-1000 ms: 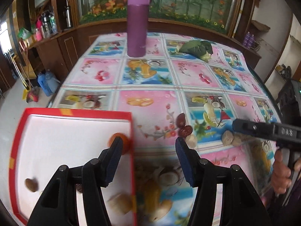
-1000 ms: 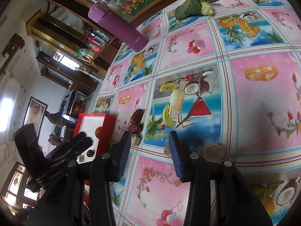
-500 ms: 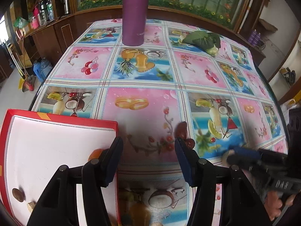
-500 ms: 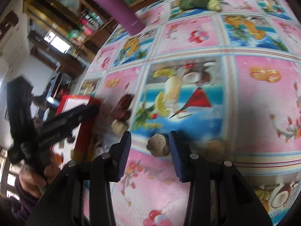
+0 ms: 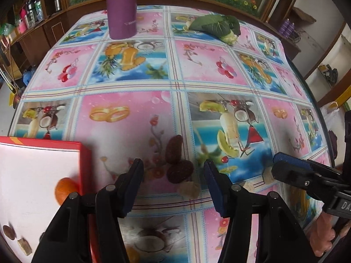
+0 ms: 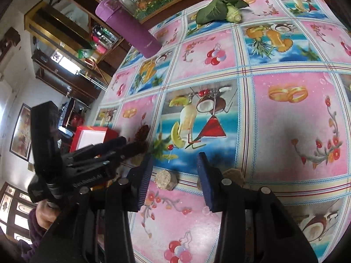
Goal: Organize fruits
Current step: 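Grasp a beige cube with the right tool while the left tool grasps a red date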
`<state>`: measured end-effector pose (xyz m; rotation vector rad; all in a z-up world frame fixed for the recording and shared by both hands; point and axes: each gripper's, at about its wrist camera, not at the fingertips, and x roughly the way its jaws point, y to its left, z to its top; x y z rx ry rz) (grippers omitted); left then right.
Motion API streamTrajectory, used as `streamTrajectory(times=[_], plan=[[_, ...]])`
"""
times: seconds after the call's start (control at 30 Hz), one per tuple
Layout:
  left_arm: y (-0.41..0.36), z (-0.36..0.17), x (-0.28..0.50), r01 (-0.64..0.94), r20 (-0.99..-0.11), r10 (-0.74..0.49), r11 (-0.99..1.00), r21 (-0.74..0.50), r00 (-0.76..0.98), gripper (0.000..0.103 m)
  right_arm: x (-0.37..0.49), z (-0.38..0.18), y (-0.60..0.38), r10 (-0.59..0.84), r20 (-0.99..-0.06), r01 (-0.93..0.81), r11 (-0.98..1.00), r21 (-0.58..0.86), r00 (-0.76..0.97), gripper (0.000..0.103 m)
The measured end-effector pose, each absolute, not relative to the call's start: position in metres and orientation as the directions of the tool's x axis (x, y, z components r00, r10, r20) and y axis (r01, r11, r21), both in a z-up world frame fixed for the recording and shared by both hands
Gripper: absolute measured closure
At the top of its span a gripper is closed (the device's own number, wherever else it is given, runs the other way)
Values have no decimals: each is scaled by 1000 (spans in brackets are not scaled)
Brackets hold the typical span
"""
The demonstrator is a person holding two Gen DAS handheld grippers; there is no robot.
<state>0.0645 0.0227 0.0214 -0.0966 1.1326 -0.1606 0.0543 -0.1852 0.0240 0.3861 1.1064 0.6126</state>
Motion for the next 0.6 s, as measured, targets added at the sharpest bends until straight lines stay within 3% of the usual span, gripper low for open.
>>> streamTrajectory(times=[0.1,0.27,0.6], plan=[[20,16,65,81,-892,-201,980,-184,404,54,55,26,-186,639,-702,-265,769,581,314,59],[19,14,56,116,-883,-226,974,-195,412,79,55,28,-188,628,-706,-256,778,574,328,59],[23,18,3,180,-869,-218,972,-152,445,79,50,29,-178,644,-705,-303,764,570,298,59]])
